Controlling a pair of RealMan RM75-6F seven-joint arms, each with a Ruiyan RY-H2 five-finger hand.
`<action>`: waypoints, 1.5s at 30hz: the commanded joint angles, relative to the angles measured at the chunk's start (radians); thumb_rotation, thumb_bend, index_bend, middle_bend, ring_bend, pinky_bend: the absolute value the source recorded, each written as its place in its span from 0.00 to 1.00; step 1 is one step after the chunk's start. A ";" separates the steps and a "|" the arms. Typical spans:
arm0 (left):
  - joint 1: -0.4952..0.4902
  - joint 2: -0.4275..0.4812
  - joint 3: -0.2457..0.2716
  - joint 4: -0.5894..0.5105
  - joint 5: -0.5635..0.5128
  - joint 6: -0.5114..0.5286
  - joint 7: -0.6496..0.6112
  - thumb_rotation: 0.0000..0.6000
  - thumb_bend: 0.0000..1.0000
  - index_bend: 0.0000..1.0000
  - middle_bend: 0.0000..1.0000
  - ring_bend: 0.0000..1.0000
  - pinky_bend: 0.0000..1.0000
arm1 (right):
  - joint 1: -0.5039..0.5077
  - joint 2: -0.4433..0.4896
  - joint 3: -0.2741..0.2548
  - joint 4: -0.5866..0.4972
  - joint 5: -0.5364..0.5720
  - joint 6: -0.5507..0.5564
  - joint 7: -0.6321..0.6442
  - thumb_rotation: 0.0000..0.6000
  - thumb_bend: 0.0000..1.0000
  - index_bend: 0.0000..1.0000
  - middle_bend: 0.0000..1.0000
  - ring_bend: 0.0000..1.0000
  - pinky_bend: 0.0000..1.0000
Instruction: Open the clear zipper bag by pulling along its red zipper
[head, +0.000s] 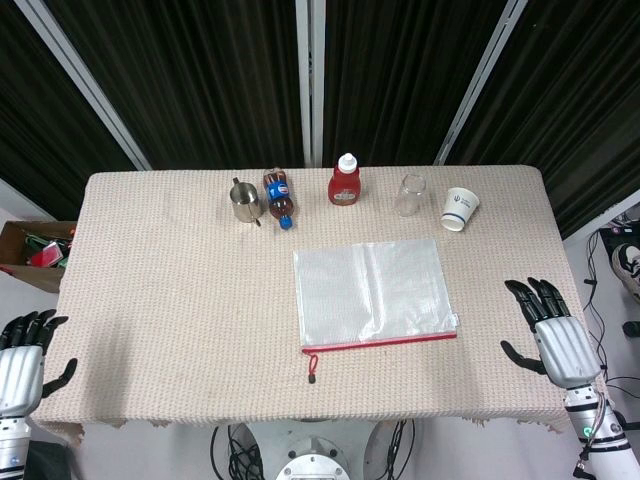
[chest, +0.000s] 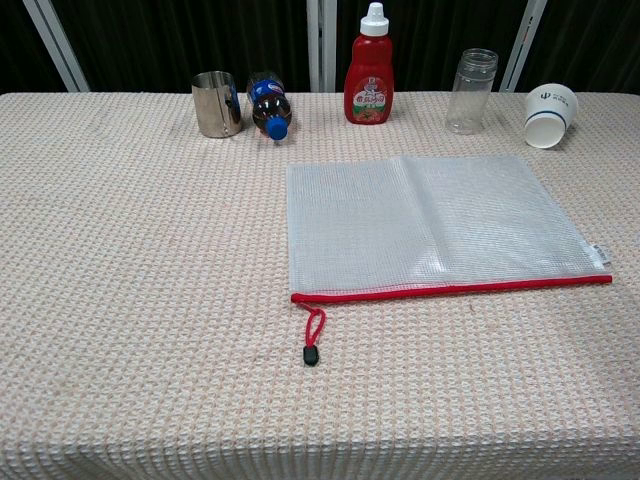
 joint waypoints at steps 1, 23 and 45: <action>-0.001 0.002 -0.002 -0.007 -0.008 -0.008 0.004 1.00 0.26 0.23 0.15 0.11 0.14 | 0.006 -0.004 0.004 -0.003 -0.013 -0.016 -0.001 1.00 0.18 0.04 0.10 0.00 0.00; -0.006 0.012 0.002 -0.004 0.008 -0.049 -0.059 1.00 0.26 0.23 0.15 0.11 0.14 | 0.480 -0.383 0.075 0.086 -0.267 -0.578 -0.082 1.00 0.29 0.31 0.12 0.00 0.00; -0.004 0.003 0.005 0.045 0.004 -0.079 -0.128 1.00 0.26 0.23 0.15 0.11 0.14 | 0.591 -0.612 0.062 0.308 -0.193 -0.619 -0.087 1.00 0.33 0.47 0.17 0.00 0.00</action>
